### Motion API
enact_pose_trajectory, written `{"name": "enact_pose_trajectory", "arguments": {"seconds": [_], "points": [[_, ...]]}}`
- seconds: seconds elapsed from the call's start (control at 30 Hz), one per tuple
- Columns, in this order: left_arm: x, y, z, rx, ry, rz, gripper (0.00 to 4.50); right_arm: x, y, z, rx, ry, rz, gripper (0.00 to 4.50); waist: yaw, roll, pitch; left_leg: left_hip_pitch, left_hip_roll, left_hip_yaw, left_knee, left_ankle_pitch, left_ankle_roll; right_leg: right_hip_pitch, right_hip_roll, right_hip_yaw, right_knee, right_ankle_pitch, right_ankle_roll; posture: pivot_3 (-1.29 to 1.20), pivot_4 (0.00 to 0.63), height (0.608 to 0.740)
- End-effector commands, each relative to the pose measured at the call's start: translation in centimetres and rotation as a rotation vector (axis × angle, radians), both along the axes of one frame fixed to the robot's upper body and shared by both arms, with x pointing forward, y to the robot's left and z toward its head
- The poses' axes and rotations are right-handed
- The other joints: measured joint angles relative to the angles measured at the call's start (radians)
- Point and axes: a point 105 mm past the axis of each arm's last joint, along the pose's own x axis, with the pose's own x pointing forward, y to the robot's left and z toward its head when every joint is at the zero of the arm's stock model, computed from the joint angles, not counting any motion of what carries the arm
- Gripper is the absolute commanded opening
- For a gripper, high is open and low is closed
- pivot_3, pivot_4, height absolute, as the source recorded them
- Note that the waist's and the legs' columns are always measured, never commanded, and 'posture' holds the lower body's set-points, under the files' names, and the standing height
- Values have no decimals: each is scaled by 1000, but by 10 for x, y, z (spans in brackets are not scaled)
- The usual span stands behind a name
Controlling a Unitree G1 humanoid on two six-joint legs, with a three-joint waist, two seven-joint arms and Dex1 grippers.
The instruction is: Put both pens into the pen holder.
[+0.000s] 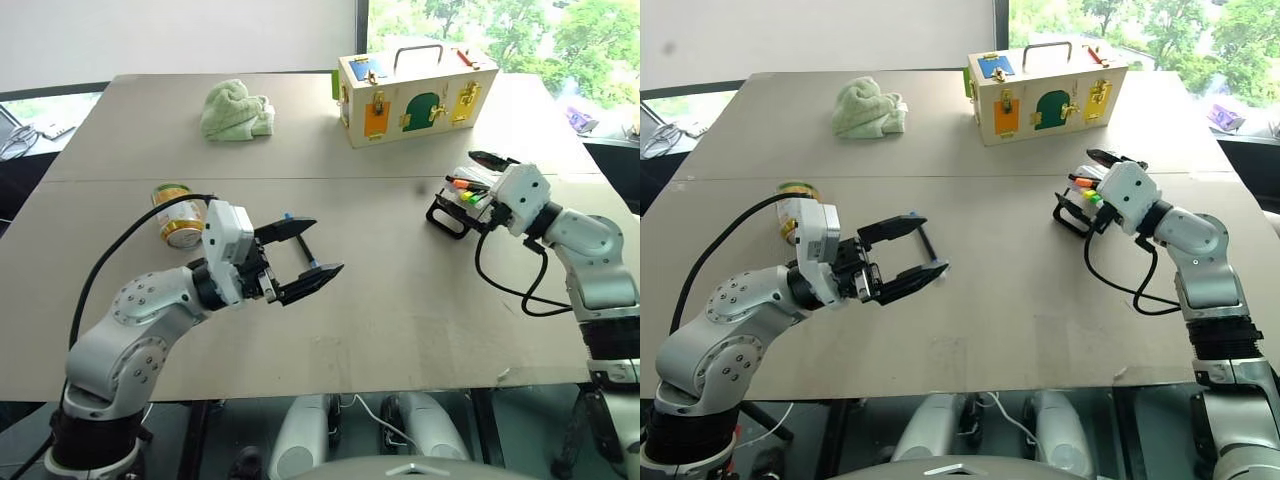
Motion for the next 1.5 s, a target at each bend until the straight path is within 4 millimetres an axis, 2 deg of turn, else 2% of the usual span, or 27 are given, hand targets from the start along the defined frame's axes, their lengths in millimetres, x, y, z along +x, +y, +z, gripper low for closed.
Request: {"name": "enact_pose_trajectory", "arguments": {"seconds": [0.03,0.07,0.1,0.2,0.27,0.33,0.4,0.5,0.53,0.6,0.67,0.77,0.8,0.87,0.9,0.97,1.07,1.17,1.27,1.33,1.5], "points": [[23,11,-10,53,100,239,4500,-33,14,31,82,33,148,4435,5,0,0,0,0,0,0,0,0,0,0,0,0,0,0,0,150,740],[42,15,-16,39,207,396,4500,-53,22,32,85,114,245,4435,10,0,0,0,0,-1,0,0,0,0,0,0,0,0,1,0,150,740],[51,17,-19,41,286,489,4500,-67,29,31,79,175,314,4435,21,1,1,0,0,-1,0,0,0,0,0,0,0,-1,2,0,150,740],[73,27,-29,194,467,713,4500,-95,43,26,36,286,415,4435,40,-6,2,-2,1,-8,5,-3,5,3,1,-4,0,-2,4,0,150,740],[82,29,-38,250,552,801,4500,-104,46,23,22,324,436,4435,41,-8,2,-2,0,-8,6,-3,5,4,2,-5,0,-2,4,0,150,740],[93,11,-47,256,618,812,4500,-113,45,14,17,388,459,4435,40,-8,2,0,0,-7,6,-2,3,6,1,-4,-1,-1,5,0,150,740],[102,-1,-63,250,735,818,4500,-111,44,6,-3,400,436,4435,44,-8,2,0,0,-7,7,-1,2,7,1,-4,-1,-1,5,0,150,740],[106,-4,-76,274,820,817,4500,-114,52,6,14,406,441,4435,46,-3,-1,1,0,-7,7,-1,2,8,0,-5,0,-1,5,0,150,740],[106,-6,-78,290,826,803,4097,-116,54,7,21,407,444,4500,45,-1,-2,2,0,-7,7,-1,2,8,0,-5,0,-1,5,0,150,740],[106,-8,-80,314,828,778,3713,-119,56,6,28,416,444,4500,46,0,-3,4,0,-7,7,-1,1,9,0,-5,0,-1,5,0,150,740],[105,-8,-80,331,829,753,2779,-122,60,4,35,429,439,4500,46,0,-3,4,0,-8,7,-1,0,9,0,-5,1,-1,5,0,150,740],[104,-9,-82,374,813,729,1389,-124,62,-1,54,458,420,4500,47,0,-3,3,-1,-8,7,-3,-4,9,-1,-5,0,-1,5,0,150,740],[103,-9,-82,384,804,722,1122,-124,63,-3,59,463,414,4500,47,0,-3,3,-1,-8,7,-3,-4,9,-2,-5,0,-1,5,0,150,740],[102,-8,-80,401,783,714,234,-123,64,-5,73,475,402,4500,48,0,-3,2,-2,-8,7,-3,-4,9,-3,-6,0,-1,4,0,150,740],[101,-6,-80,393,778,709,105,-122,64,-7,83,479,398,4500,48,0,-3,2,-2,-8,7,-3,-3,9,-3,-6,0,-1,4,0,150,740],[99,-4,-71,334,732,684,105,-117,67,-8,118,485,381,4500,46,0,-3,2,-2,-8,7,-3,-3,9,-3,-6,-1,0,3,0,150,740],[96,0,-42,206,485,611,105,-93,73,-5,249,505,284,4500,33,0,-3,2,-2,-7,5,-3,-3,8,-3,-6,-1,1,1,0,150,740],[68,-13,-9,22,281,344,105,-79,90,1,445,630,283,4500,15,-1,-2,0,-2,-7,5,-3,-4,6,-3,-6,0,1,0,0,150,740],[39,-16,1,39,146,195,105,-55,101,1,615,784,202,4500,9,0,-1,-1,-2,-7,4,-3,-4,3,-3,-5,0,1,-1,0,150,740],[22,-25,11,33,51,84,105,-49,110,5,670,856,220,4500,12,0,-1,-1,-2,-6,4,-3,-4,3,-3,-5,0,1,-1,0,150,740],[10,-40,18,65,-92,-13,105,-46,127,25,748,966,328,4500,17,0,-1,-2,-3,-5,4,-3,-3,3,-4,-5,-1,1,0,0,150,740]]}}
